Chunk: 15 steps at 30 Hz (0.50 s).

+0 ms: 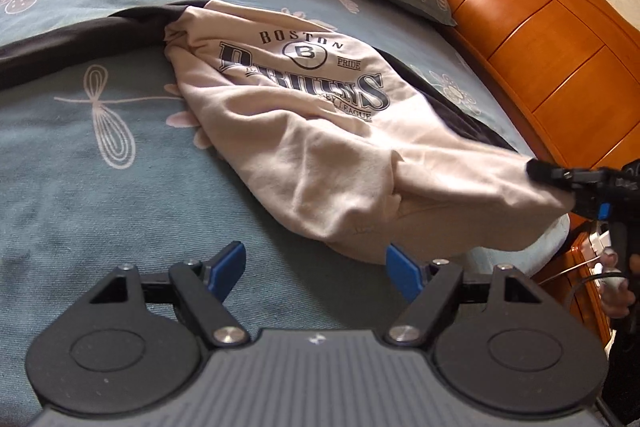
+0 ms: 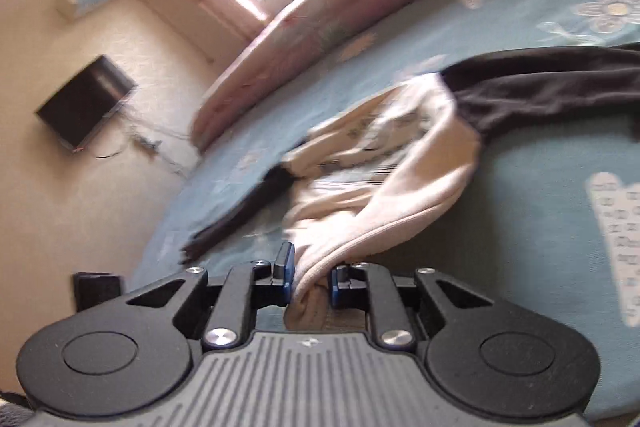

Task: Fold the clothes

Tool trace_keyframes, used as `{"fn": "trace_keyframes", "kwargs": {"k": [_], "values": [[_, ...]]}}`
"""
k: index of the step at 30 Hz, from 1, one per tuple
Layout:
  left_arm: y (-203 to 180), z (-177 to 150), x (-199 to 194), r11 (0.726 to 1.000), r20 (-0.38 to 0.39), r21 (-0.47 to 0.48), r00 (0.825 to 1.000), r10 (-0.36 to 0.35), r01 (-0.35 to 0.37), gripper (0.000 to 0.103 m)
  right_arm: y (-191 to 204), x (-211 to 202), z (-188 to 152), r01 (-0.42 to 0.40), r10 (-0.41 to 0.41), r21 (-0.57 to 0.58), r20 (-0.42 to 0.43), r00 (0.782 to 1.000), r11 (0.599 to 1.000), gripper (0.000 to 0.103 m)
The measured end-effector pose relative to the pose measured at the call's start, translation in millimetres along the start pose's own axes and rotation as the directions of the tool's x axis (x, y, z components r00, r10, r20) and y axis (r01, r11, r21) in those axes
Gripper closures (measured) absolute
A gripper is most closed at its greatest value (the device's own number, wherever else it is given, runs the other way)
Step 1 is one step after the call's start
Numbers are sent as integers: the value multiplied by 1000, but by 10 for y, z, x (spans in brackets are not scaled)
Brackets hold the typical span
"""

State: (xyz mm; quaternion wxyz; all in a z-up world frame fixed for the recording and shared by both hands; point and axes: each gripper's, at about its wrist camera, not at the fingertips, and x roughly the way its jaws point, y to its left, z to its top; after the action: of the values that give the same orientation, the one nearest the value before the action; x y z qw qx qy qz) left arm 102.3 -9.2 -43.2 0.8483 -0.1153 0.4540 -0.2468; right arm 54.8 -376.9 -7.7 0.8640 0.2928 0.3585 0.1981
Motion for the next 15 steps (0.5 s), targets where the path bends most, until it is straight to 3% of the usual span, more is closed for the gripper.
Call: {"fn": "trace_keyframes", "kwargs": {"k": [2,7,8,10,14,15], "values": [[4,4,-5,1000,-2,0,1000,6,-6,26,-119,19,-11,150,-150,-18,-25,988,989,80],[18,15,-22,999,-2,13,999,50,-50,23,-277,96,-168,433,-441,-99,-68,895,896,68],[23,19,-24,998,-2,18,998,62,-62,22,-255,76,-189,425,-432,-106,-61,900,899,65],[34,34,-20,994,-3,29,995,102,-102,22,-149,81,-214,391,-401,-139,-52,914,910,50],[77,56,-61,976,22,59,978,209,-210,22,337,383,-255,361,-394,-328,-38,919,873,32],[106,57,-92,973,30,58,975,220,-221,22,465,496,-269,347,-389,-378,-38,920,858,22]]}}
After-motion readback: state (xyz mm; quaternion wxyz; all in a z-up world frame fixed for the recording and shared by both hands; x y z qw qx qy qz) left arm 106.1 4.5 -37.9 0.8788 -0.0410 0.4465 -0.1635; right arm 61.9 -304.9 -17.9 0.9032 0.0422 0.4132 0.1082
